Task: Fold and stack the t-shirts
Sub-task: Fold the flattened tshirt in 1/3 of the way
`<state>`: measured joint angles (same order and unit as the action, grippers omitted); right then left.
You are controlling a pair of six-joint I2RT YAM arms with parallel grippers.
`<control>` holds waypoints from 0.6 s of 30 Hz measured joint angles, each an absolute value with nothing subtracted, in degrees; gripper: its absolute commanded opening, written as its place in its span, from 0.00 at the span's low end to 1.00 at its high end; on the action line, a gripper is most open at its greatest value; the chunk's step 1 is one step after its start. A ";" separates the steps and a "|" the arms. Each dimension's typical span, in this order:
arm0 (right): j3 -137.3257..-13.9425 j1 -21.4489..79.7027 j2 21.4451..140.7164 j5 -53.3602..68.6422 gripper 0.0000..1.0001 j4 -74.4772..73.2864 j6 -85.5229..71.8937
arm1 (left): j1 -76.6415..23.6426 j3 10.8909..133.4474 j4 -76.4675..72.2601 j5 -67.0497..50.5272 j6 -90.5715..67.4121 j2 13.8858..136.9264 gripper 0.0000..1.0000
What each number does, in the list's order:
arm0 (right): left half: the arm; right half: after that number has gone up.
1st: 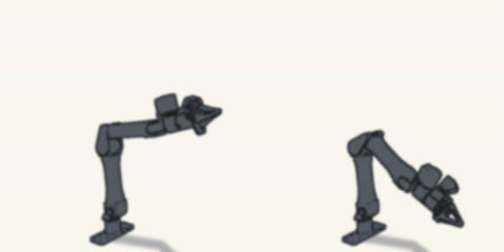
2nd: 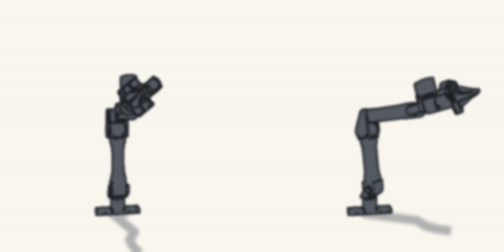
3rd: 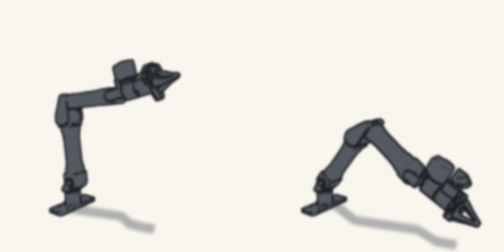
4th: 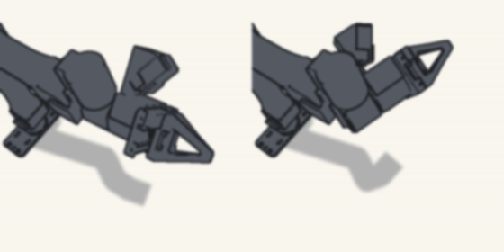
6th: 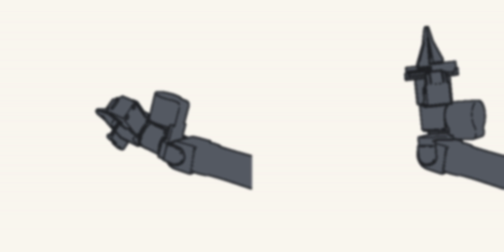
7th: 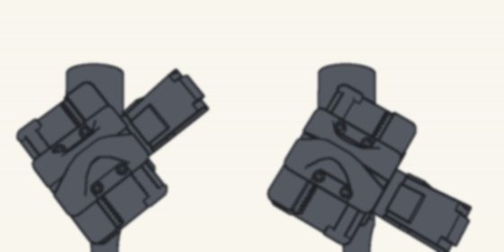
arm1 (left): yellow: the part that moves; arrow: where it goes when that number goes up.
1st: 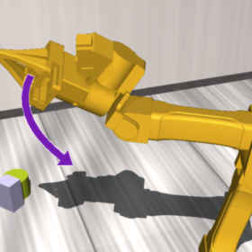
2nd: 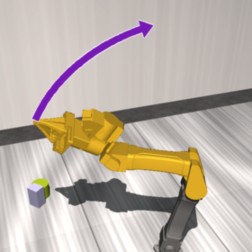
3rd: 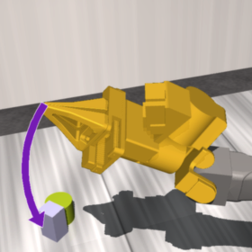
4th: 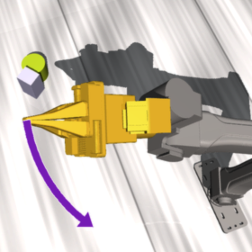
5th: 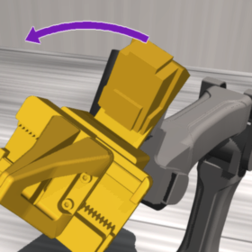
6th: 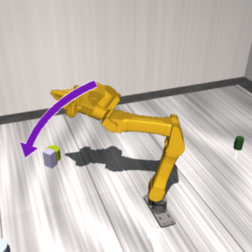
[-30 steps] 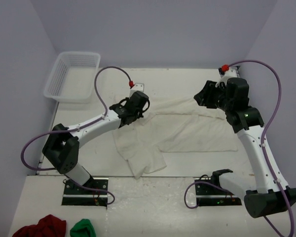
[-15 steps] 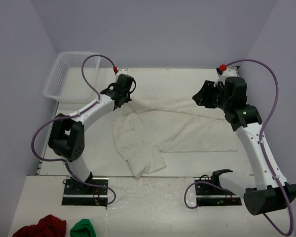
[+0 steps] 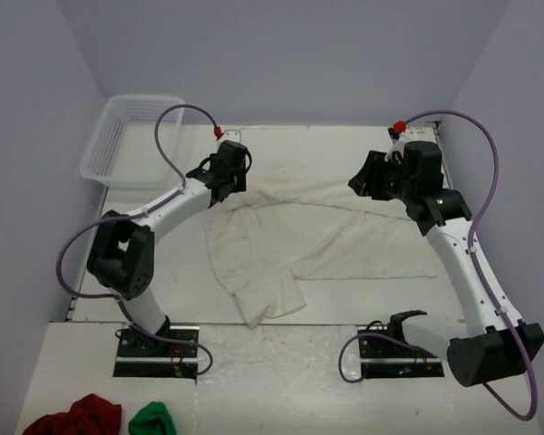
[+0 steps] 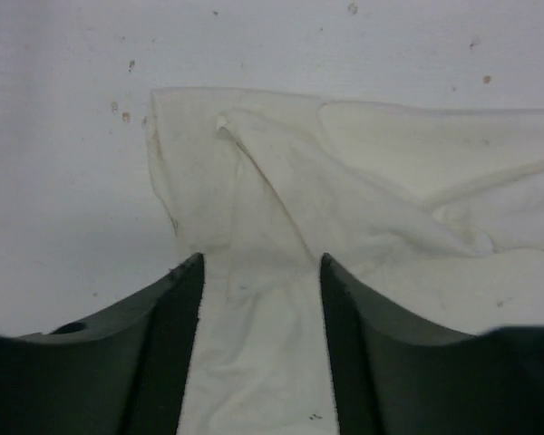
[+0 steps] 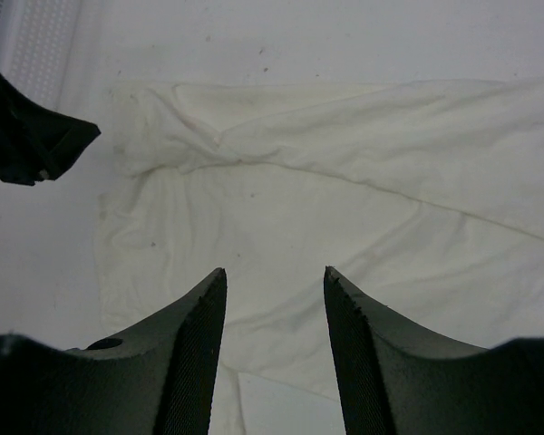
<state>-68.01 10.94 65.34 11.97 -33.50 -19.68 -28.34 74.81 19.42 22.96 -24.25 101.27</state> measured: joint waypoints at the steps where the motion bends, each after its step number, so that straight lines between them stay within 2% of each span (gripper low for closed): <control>1: -68.01 10.96 65.36 11.97 0.49 -33.50 -19.68 | -28.77 73.93 19.35 22.85 -24.05 99.29 0.30; 2: -68.01 10.98 65.36 11.97 0.49 -33.50 -19.66 | -29.21 73.41 19.35 22.35 -24.03 97.54 0.03; 3: -68.01 10.98 65.34 11.97 0.49 -33.47 -19.66 | -29.63 73.23 19.38 21.37 -24.03 95.96 0.00; 5: -68.01 10.98 65.34 11.97 0.49 -33.43 -19.68 | -30.28 73.25 18.70 18.59 -23.57 94.24 0.00; 11: -68.01 10.98 65.25 11.97 0.49 -33.36 -19.68 | -31.48 72.18 16.86 11.42 -24.01 96.86 0.22; 18: -68.01 10.98 64.40 11.94 0.49 -33.36 -19.68 | -31.88 72.16 16.69 8.99 -24.49 104.09 0.23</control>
<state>-68.01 10.98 64.40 11.94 -33.36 -19.68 -31.88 72.16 16.69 8.99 -24.49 104.09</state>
